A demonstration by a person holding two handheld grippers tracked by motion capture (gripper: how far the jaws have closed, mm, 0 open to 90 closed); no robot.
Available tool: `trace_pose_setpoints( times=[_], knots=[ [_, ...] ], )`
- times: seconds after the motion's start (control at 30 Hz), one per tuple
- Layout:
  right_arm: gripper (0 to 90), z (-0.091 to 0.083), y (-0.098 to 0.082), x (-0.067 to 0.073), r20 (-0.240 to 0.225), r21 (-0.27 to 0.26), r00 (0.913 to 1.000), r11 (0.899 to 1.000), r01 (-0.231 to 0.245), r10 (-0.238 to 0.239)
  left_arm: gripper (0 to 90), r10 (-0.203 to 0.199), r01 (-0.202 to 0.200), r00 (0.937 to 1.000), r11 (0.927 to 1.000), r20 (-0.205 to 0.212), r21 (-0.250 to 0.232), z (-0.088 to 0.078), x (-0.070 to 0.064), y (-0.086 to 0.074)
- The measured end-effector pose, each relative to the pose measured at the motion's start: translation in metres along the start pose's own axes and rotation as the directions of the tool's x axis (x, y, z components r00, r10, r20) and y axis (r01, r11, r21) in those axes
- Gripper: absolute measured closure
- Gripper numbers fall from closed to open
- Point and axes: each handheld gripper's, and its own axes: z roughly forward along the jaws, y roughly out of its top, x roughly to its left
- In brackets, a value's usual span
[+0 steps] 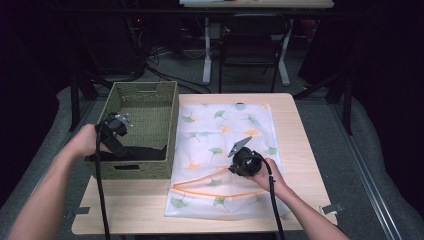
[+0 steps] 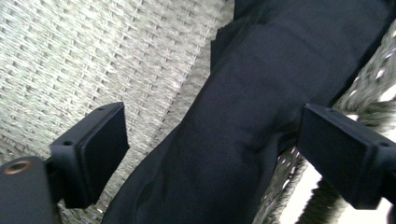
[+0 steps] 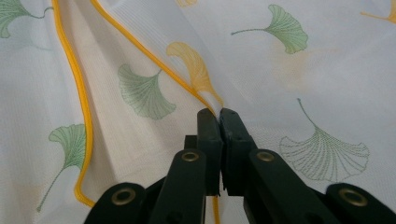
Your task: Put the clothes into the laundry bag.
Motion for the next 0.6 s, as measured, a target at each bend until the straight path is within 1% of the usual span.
trace_pose_setpoints(
  times=[0.03, 0.07, 0.17, 0.4, 0.43, 0.6],
  knots=[
    [88.2, 0.0, 0.0, 0.0, 0.0, 0.0, 1.0, 1.0, 0.0, 0.0, 9.9, 0.004, -0.004, 0.9999, 0.9999, 0.015, 0.01, 0.003, 0.001, 0.0],
    [88.2, 0.0, 0.0, 0.0, -0.001, 0.0, 1.0, 1.0, 0.0, 0.0, 10.8, 0.002, -0.003, 0.9999, 0.9997, 0.011, 0.025, 0.005, 0.001, 0.001],
    [88.2, 0.0, 0.0, 0.0, -0.001, 0.001, 1.0, 1.0, 0.0, 0.0, 11.7, 0.007, -0.008, 0.9996, 0.999, 0.027, 0.044, 0.012, 0.001, 0.002],
    [88.1, 0.001, 0.0, -0.001, -0.002, 0.002, 1.0, 1.0, 0.002, -0.002, 13.2, 0.005, -0.008, 0.999, 0.9982, 0.045, 0.059, 0.019, 0.003, 0.003],
    [88.1, 0.001, 0.0, -0.001, -0.003, 0.003, 1.0, 1.0, 0.004, -0.004, 13.9, 0.008, -0.012, 0.9984, 0.9974, 0.056, 0.071, 0.021, 0.003, 0.003],
    [88.1, 0.001, 0.0, 0.0, -0.002, 0.005, 1.0, 1.0, 0.0, 0.0, 13.8, -0.005, -0.002, 0.9975, 0.9962, 0.071, 0.088, 0.029, 0.005, 0.004]
  ],
)
